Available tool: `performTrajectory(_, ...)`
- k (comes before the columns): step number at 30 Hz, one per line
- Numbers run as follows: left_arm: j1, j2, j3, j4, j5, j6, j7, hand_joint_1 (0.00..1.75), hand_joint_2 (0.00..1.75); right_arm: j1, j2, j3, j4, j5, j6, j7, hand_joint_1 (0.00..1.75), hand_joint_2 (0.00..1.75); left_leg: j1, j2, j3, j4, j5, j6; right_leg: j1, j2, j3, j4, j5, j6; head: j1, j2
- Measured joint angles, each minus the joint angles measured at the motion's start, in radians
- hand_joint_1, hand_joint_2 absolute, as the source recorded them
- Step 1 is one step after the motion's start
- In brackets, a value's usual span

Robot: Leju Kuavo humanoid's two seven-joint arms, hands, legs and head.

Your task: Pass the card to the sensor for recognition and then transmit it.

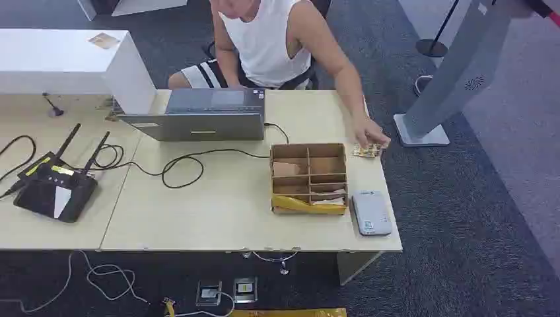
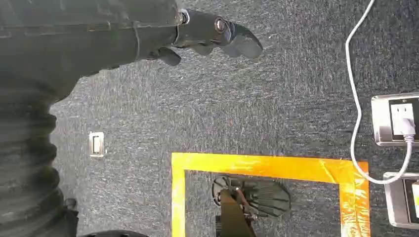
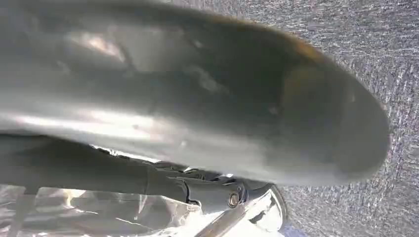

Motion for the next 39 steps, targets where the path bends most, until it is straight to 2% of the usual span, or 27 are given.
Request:
performTrajectory(26,0.0,0.006,-0.006,0.002,-0.001,-0.003,0.0,0.0,1.75,0.0,0.002,0.0,0.0,-0.002,0.0,-0.003,0.0,0.0,0.0,0.0,0.0,0.0,0.0,0.0,0.0,0.0,0.0,0.0,0.0,0.0,0.0,0.0)
performTrajectory(27,0.0,0.008,-0.006,0.003,-0.001,-0.003,0.0,0.0,1.75,0.0,0.002,0.0,0.0,-0.002,0.0,-0.003,0.0,1.75,0.0,0.0,0.0,0.0,0.0,0.0,0.0,0.0,0.0,0.0,0.0,0.0,0.0,0.0)
performTrajectory(30,0.0,0.009,-0.006,0.005,0.001,-0.008,0.0,0.0,1.75,0.0,0.002,0.0,0.0,-0.02,-0.01,-0.006,0.0,1.75,0.0,0.0,0.0,0.0,0.0,0.0,0.0,0.0,0.0,0.0,0.0,0.0,0.0,0.0)
performTrajectory(33,0.0,0.011,-0.006,0.005,0.003,-0.01,0.0,0.0,1.75,-0.003,0.002,-0.005,0.0,-0.097,-0.052,-0.019,0.0,1.75,0.0,0.0,0.0,0.0,0.0,0.0,0.0,0.0,0.0,0.0,0.0,0.0,0.0,0.0)
performTrajectory(39,0.0,0.011,-0.006,0.007,0.015,-0.01,0.0,0.0,1.75,-0.041,-0.019,-0.112,0.0,-0.32,-0.212,-0.111,0.0,1.75,-0.001,0.0,0.0,0.0,0.0,0.0,-0.001,0.0,0.0,0.0,0.0,0.0,0.0,0.0)
